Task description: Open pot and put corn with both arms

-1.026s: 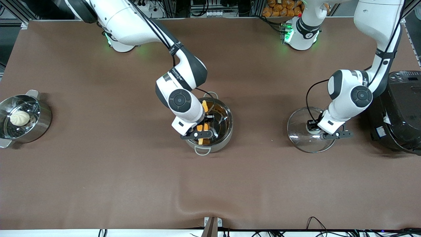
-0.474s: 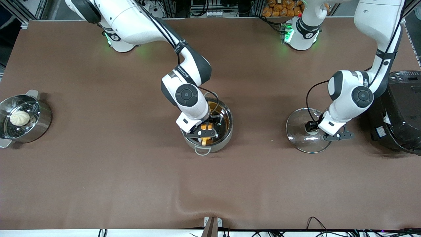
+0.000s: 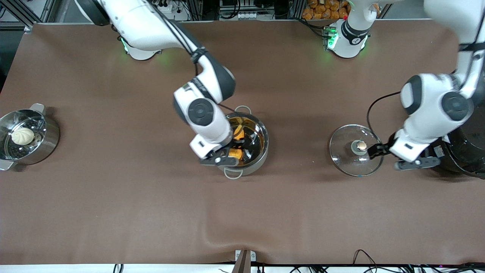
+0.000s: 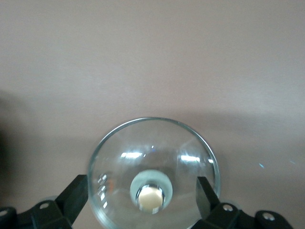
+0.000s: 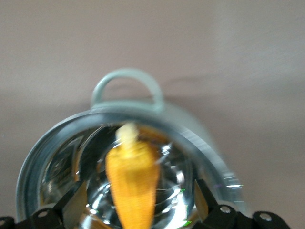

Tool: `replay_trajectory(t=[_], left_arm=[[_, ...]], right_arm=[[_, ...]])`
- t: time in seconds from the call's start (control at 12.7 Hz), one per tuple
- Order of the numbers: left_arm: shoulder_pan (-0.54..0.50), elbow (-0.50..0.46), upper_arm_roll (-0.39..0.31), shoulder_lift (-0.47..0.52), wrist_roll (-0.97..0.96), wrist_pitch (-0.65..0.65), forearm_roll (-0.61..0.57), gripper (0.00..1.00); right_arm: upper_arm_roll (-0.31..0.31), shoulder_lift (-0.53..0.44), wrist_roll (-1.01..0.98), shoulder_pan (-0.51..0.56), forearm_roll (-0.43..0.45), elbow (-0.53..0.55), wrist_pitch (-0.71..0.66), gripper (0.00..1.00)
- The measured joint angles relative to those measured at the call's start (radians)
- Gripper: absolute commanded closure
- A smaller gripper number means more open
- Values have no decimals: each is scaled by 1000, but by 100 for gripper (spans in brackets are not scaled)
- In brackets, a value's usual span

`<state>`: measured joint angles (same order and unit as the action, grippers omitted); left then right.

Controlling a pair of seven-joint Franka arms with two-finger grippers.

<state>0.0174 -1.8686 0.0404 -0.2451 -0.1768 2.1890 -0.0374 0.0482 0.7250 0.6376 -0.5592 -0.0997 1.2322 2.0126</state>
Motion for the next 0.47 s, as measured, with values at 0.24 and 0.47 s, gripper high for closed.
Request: replay_trajectory(t=[0.24, 0.47], left_arm=[[0, 191, 1, 72, 1, -288, 0, 0], [0, 315, 8, 117, 1, -459, 0, 0]], right_arm=[[-5, -86, -192, 143, 1, -4, -190, 0], [-7, -189, -373, 291, 3, 73, -272, 0]])
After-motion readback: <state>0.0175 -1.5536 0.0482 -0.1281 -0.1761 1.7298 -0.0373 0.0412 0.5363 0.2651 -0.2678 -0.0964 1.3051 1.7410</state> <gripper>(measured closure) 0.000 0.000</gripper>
